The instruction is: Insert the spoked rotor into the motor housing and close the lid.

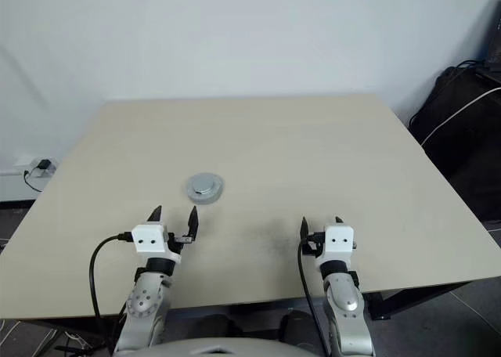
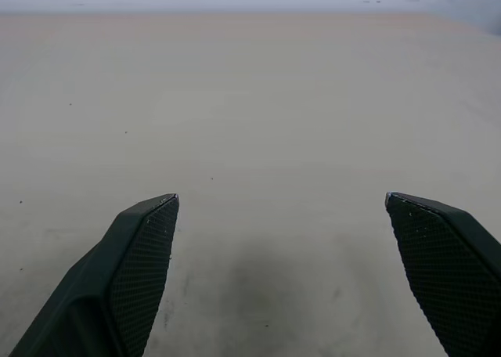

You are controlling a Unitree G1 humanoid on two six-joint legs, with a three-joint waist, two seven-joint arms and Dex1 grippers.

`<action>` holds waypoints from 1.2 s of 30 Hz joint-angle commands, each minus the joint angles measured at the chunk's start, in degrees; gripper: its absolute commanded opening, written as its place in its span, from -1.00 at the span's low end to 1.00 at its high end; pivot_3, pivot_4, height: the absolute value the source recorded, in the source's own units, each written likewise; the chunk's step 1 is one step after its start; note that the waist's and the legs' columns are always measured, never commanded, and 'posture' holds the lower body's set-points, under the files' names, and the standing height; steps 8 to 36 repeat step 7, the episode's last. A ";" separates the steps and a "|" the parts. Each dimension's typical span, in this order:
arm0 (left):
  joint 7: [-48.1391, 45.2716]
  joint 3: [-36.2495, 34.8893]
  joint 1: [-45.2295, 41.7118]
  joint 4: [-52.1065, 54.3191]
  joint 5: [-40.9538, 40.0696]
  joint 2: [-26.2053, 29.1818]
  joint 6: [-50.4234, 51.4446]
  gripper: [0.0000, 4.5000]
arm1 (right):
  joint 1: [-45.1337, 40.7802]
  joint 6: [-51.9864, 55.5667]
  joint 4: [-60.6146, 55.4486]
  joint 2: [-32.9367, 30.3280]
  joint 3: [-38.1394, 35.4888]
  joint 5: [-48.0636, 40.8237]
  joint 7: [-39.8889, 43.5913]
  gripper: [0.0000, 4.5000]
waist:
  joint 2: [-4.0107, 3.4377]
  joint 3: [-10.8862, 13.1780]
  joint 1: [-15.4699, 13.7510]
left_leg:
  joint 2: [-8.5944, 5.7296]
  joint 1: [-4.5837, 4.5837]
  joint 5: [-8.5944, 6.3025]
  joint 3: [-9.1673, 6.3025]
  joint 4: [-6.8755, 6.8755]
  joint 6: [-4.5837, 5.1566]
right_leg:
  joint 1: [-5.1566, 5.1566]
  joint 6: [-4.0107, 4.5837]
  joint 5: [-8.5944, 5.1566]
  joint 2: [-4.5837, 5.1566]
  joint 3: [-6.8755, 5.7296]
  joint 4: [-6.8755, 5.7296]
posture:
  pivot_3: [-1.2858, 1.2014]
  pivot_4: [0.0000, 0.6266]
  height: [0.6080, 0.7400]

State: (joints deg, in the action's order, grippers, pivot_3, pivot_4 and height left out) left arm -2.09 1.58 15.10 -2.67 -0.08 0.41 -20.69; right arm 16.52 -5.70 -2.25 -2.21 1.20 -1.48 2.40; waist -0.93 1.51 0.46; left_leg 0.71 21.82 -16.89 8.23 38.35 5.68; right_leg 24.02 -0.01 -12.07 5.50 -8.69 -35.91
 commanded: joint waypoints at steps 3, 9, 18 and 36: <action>1.44 -0.43 -0.96 -0.52 1.09 -0.19 -1.26 0.99 | -1.69 -0.49 -0.08 0.30 0.48 0.17 0.58 1.00 | 0.01 0.01 0.00 | 0.00 0.00 0.00 0.00 0.00 0.00 | 0.00 0.00 0.00 0.00 0.00 0.00 | 0.03 -1.00 1.00; 1.72 -0.40 -1.49 -1.02 1.36 -0.19 -1.44 0.99 | -2.18 -0.54 0.21 0.07 0.77 0.46 0.71 1.00 | 0.02 0.00 0.00 | 0.00 -0.02 0.00 0.00 0.01 0.00 | -0.03 0.00 0.00 0.00 -0.01 -0.01 | 0.03 -1.00 1.00; 1.72 -0.40 -1.49 -1.02 1.36 -0.19 -1.44 0.99 | -2.18 -0.54 0.21 0.07 0.77 0.46 0.71 1.00 | 0.02 0.00 0.00 | 0.00 -0.02 0.00 0.00 0.01 0.00 | -0.03 0.00 0.00 0.00 -0.01 -0.01 | 0.03 -1.00 1.00; 1.72 -0.40 -1.49 -1.02 1.36 -0.19 -1.44 0.99 | -2.18 -0.54 0.21 0.07 0.77 0.46 0.71 1.00 | 0.02 0.00 0.00 | 0.00 -0.02 0.00 0.00 0.01 0.00 | -0.03 0.00 0.00 0.00 -0.01 -0.01 | 0.03 -1.00 1.00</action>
